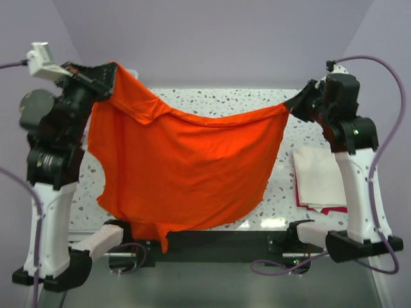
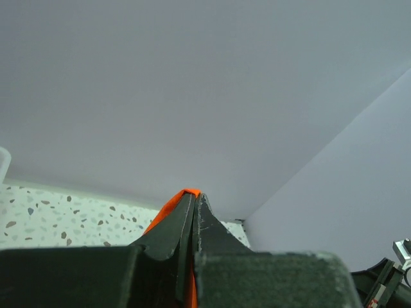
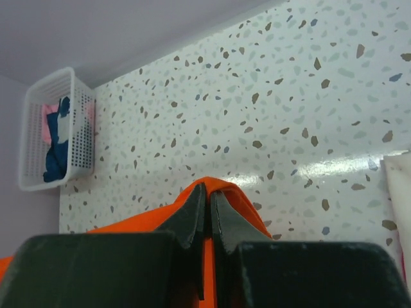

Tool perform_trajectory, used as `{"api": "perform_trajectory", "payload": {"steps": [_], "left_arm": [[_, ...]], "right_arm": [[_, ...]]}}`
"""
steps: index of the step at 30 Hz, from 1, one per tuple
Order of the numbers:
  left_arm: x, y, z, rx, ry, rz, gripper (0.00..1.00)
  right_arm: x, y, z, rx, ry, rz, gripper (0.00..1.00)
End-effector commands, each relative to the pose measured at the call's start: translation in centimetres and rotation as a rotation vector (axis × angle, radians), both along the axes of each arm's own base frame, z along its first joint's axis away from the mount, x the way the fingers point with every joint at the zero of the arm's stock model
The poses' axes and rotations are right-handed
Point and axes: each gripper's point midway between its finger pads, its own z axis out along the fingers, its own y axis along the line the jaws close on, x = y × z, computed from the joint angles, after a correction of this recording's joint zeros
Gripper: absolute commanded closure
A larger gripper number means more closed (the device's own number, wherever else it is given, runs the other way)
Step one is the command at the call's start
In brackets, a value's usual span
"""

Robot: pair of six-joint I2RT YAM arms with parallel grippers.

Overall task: Fold and stack the t-shirts
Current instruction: Flatten the tshirt out

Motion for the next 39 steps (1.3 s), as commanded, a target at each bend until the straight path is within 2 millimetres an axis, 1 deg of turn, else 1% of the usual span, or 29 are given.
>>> {"api": "perform_trajectory", "payload": {"steps": [1,3,4,5,6,7,8,9,10,11,12,13,14,17,21,23,25,26,27,28,29,30,31,32,33,34,35,37,39], "left_arm": [[7.7,-1.5,-0.9,0.019,-0.04,-0.016,1.0],[10.4,-1.9,-0.6,0.031,-0.061,-0.027,1.0],[14.1,-2.3,-1.9,0.031,-0.041,-0.036,1.0],[15.7,-2.4,-1.8,0.026,-0.051,-0.057,1.0],[16.2,-2.2,1.0,0.004,-0.125,-0.104,1.0],[20.1,-2.4,-0.7,-0.013,-0.096,-0.128,1.0],[21.7,-2.4,-0.3,-0.02,-0.106,-0.15,1.0],[20.5,-2.5,5.0,-0.018,-0.227,-0.193,1.0],[24.7,-2.6,2.5,-0.022,-0.172,-0.205,1.0],[25.3,-2.7,3.6,-0.021,-0.204,-0.219,1.0],[23.3,-2.3,7.9,-0.028,-0.319,-0.245,1.0],[24.7,-2.3,7.4,-0.044,-0.343,-0.264,1.0],[24.5,-1.2,8.0,-0.057,-0.37,-0.262,1.0],[23.9,1.3,7.7,-0.085,-0.386,-0.239,1.0],[24.8,2.1,3.9,-0.048,-0.28,-0.221,1.0],[25.1,2.2,2.0,-0.049,-0.231,-0.221,1.0],[24.9,1.8,-1.7,-0.062,-0.15,-0.227,1.0],[25.9,1.9,-7.0,-0.086,-0.04,-0.222,1.0],[24.4,1.2,-7.3,-0.089,-0.037,-0.229,1.0],[24.1,1.0,-9.1,-0.095,-0.008,-0.23,1.0],[24.2,0.8,-14.8,-0.113,0.109,-0.221,1.0],[23.0,0.4,-15.8,-0.116,0.124,-0.222,1.0],[22.4,0.2,-17.9,-0.125,0.169,-0.22,1.0],[21.6,-0.2,-23.3,-0.146,0.279,-0.217,1.0],[20.4,-0.5,-24.4,-0.154,0.305,-0.216,1.0],[19.6,-0.7,-26.7,-0.17,0.358,-0.211,1.0],[18.1,-1.0,-31.3,-0.206,0.466,-0.2,1.0],[15.9,-1.1,-34.5,-0.233,0.553,-0.179,1.0],[12.1,-1.1,-41.2,-0.256,0.731,-0.132,1.0]], "right_arm": [[6.4,1.4,-0.4,0.03,-0.069,0.05,1.0],[10.8,2.4,-1.5,0.057,-0.073,0.083,1.0],[12.4,2.2,-1.9,0.06,-0.068,0.074,1.0],[13.9,2.3,-0.1,0.069,-0.124,0.077,1.0],[16.5,2.5,-1.8,0.08,-0.09,0.078,1.0],[17.7,2.1,-1.5,0.091,-0.102,0.07,1.0],[18.6,1.9,1.3,0.102,-0.174,0.067,1.0],[20.4,1.6,0.5,0.112,-0.164,0.055,1.0],[21.2,0.9,1.3,0.116,-0.188,0.038,1.0],[21.7,0.5,3.7,0.128,-0.243,0.027,1.0],[22.1,0.4,4.7,0.156,-0.266,0.03,1.0],[23.0,-0.2,4.7,0.163,-0.272,0.015,1.0],[23.1,-0.4,6.4,0.17,-0.317,0.01,1.0],[23.7,-1.0,6.5,0.176,-0.322,-0.001,1.0],[23.9,-0.7,2.3,0.189,-0.233,0.011,1.0],[23.8,-0.5,-1.9,0.2,-0.153,0.013,1.0],[23.4,-0.4,-7.2,0.2,-0.043,0.004,1.0],[23.1,-0.5,-8.7,0.199,-0.008,-0.001,1.0],[22.6,-0.4,-10.4,0.199,0.032,-0.003,1.0],[21.9,-0.5,-13.9,0.2,0.105,-0.011,1.0],[21.3,-0.8,-15.6,0.207,0.143,-0.021,1.0],[20.8,-1.7,-16.7,0.208,0.166,-0.041,1.0],[19.4,-1.7,-20.0,0.208,0.24,-0.051,1.0],[18.6,-1.8,-21.5,0.205,0.276,-0.063,1.0],[17.8,-1.9,-22.6,0.202,0.302,-0.066,1.0],[16.2,-1.9,-25.4,0.204,0.372,-0.075,1.0],[15.3,-1.9,-26.5,0.202,0.401,-0.078,1.0],[12.7,-2.1,-29.9,0.191,0.491,-0.1,1.0],[10.1,-2.3,-32.8,0.175,0.573,-0.113,1.0]]}}
